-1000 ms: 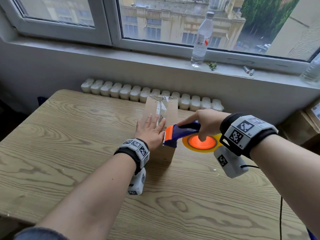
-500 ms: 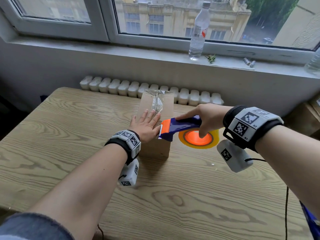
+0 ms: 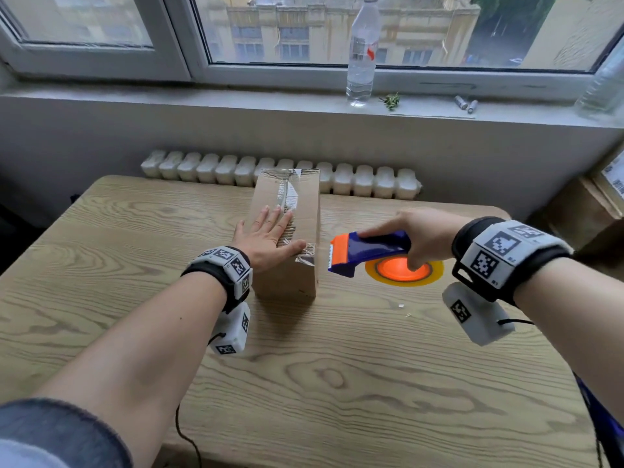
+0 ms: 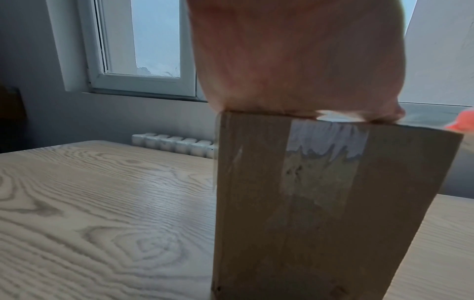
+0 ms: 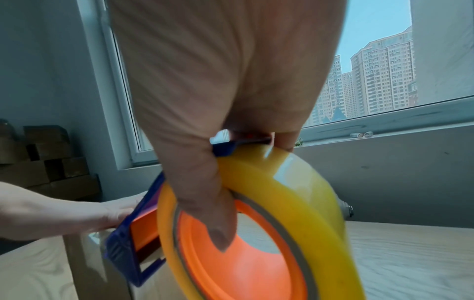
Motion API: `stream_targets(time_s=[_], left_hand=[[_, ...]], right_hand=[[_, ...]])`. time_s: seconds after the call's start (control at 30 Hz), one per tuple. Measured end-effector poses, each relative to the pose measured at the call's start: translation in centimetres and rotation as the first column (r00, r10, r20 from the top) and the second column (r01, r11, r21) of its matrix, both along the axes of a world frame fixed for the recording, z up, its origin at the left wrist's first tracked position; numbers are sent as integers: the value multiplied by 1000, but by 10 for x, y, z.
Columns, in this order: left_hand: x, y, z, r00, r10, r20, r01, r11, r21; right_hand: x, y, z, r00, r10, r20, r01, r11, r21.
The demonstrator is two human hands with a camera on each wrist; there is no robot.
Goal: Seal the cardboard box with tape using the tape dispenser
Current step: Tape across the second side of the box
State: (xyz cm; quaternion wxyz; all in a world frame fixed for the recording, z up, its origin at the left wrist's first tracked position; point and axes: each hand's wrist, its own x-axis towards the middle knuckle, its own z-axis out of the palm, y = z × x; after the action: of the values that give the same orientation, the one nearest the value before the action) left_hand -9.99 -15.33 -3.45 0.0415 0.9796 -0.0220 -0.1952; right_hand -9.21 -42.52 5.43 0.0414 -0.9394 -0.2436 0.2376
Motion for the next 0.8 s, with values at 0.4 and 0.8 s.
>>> stream_targets(time_s=[0.4,0.8], left_hand=[[5,-28,5,999,4,34,-4,1000,-2],[12,-39,-3,997,-78,18,79,992,-99]], right_hand=[[3,19,-13,999,47,2,-46,998,-39],[1,16,-27,998,-55,-25,53,998,-44]])
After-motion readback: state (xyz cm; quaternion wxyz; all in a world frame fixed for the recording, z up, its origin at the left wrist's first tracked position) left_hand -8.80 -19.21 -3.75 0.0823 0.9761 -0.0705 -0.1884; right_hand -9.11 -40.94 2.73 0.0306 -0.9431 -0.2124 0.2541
